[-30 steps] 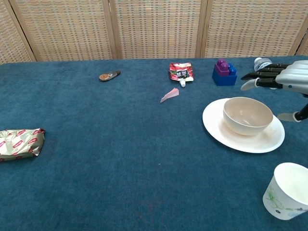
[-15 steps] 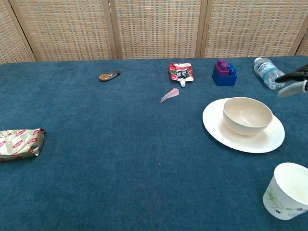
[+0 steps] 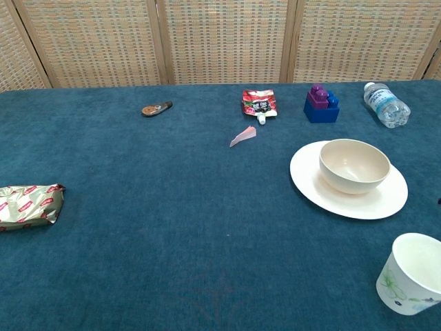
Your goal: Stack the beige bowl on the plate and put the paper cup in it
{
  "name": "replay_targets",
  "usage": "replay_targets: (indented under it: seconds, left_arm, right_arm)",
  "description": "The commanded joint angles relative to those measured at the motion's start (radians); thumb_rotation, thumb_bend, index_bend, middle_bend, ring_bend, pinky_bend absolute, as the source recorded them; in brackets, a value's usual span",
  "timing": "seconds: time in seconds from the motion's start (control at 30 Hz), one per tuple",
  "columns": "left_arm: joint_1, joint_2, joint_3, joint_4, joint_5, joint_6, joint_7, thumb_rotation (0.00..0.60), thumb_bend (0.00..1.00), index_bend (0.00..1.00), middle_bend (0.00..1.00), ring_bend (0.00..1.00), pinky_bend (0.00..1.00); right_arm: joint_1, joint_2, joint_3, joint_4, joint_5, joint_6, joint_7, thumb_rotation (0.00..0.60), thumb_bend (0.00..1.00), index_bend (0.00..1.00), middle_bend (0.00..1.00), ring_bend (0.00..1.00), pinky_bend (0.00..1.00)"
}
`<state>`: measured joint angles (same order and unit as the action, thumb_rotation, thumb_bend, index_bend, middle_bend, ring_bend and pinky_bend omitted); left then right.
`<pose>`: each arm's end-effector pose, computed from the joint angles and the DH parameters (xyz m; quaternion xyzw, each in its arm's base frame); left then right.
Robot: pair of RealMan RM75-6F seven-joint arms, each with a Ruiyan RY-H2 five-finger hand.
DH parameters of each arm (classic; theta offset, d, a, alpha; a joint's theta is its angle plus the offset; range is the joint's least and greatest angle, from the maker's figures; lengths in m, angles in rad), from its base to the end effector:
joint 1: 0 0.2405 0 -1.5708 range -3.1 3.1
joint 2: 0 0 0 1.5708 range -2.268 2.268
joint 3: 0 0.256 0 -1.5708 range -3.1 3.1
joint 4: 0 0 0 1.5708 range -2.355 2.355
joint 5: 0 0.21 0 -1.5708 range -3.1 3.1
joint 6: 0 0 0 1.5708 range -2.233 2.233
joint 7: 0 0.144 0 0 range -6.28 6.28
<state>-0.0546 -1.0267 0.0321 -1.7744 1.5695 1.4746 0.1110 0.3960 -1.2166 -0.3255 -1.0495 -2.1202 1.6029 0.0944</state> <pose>-0.2884 0.1522 0.1583 -0.6348 -0.3946 -0.3532 0.5626 -0.3133 -0.1823 0.1138 0.8936 -0.1171 0.3333 0.2770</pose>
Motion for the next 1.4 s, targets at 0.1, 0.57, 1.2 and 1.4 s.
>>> replay_targets:
  seconds: [0.1, 0.57, 1.2, 1.4]
  left_arm:
    - [0.0, -0.003, -0.002, -0.001, -0.006, -0.001, 0.009, 0.6, 0.0, 0.0, 0.0, 0.0, 0.0]
    - [-0.002, -0.011, -0.006, 0.001, -0.022, -0.011, 0.026, 0.6, 0.0, 0.0, 0.0, 0.0, 0.0]
    - [-0.008, -0.012, -0.01, 0.001, -0.039, -0.025, 0.032, 0.6, 0.0, 0.0, 0.0, 0.0, 0.0]
    - [-0.008, -0.012, -0.009, 0.001, -0.038, -0.025, 0.032, 0.6, 0.0, 0.0, 0.0, 0.0, 0.0]
  right_arm:
    - [-0.001, -0.027, -0.006, 0.024, -0.026, 0.006, -0.011, 0.6, 0.3, 0.19, 0.0, 0.0, 0.01]
    - [0.045, -0.062, 0.015, 0.019, -0.012, -0.088, 0.001, 0.6, 0.3, 0.2, 0.0, 0.0, 0.01]
    - [0.093, -0.157, 0.03, 0.041, 0.001, -0.135, 0.088, 0.6, 0.46, 0.63, 0.0, 0.0, 0.01]
    - [0.098, -0.151, 0.057, 0.025, 0.005, -0.067, 0.104, 0.6, 0.46, 0.64, 0.0, 0.0, 0.01]
